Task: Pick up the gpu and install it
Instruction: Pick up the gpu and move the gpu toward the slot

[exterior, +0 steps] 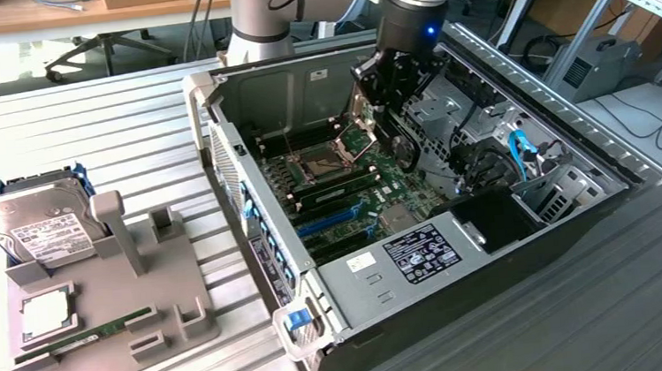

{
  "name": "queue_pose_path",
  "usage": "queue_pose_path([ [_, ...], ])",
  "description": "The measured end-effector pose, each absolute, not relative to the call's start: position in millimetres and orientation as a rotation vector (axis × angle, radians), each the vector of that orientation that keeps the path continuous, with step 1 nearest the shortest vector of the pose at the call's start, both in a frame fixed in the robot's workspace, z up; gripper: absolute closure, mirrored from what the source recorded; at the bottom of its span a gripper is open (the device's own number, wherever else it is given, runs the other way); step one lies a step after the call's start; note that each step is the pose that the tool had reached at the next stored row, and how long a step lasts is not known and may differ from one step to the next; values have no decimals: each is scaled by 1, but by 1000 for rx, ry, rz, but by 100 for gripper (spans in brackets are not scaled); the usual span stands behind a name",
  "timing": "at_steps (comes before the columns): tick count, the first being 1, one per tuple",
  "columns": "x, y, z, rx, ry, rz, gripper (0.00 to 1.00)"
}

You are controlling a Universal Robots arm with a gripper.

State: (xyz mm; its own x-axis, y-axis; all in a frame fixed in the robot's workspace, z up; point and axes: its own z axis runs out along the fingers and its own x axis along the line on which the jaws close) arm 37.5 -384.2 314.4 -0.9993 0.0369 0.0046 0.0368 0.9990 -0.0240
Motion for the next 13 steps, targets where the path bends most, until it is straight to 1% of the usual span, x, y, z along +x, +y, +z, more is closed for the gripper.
queue_pose_path([
  [13,37,-381,314,-58,-3136,37,73],
])
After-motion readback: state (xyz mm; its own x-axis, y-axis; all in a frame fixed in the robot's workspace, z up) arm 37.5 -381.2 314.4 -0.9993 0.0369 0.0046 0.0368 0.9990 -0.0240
